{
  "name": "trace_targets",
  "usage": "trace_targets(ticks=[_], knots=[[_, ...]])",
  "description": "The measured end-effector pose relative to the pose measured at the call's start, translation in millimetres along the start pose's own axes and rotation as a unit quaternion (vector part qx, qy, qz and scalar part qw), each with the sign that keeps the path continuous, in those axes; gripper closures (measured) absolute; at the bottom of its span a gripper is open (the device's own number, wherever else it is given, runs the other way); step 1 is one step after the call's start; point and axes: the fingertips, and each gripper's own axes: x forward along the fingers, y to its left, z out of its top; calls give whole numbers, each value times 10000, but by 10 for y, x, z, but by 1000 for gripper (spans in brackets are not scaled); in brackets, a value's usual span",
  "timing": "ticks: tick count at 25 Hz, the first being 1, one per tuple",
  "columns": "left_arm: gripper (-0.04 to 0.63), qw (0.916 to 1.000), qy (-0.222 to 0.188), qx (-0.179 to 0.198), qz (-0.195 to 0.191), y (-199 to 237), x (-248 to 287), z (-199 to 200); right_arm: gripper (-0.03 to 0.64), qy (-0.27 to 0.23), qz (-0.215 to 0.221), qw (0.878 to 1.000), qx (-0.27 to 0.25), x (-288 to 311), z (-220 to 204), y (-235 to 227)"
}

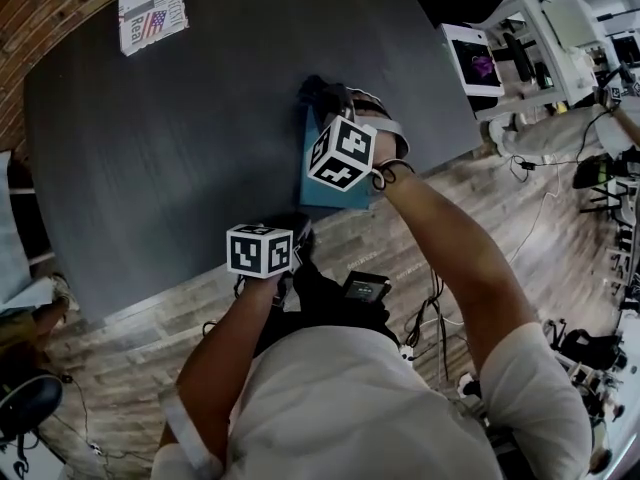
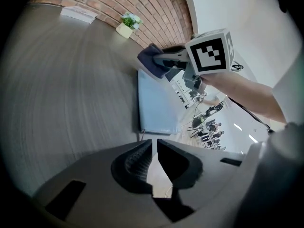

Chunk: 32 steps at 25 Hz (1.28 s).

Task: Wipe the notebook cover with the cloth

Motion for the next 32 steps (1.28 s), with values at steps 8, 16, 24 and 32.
trace_targets(ticks=[8, 16, 24, 32], knots=[[557, 9999, 69, -121, 66, 34, 78, 90, 526, 201, 487, 9972, -536, 173, -31, 453], [561, 9995, 142, -222, 144, 48, 144, 150, 531, 143, 882, 9944, -561, 114, -43, 745], [561, 9995, 195, -213, 152, 59, 160, 151, 531, 99, 1026, 9943, -258, 27, -58, 822], [561, 9996, 183, -221, 80, 71, 147, 164, 531, 78, 1204, 9926, -114, -114, -60, 978]])
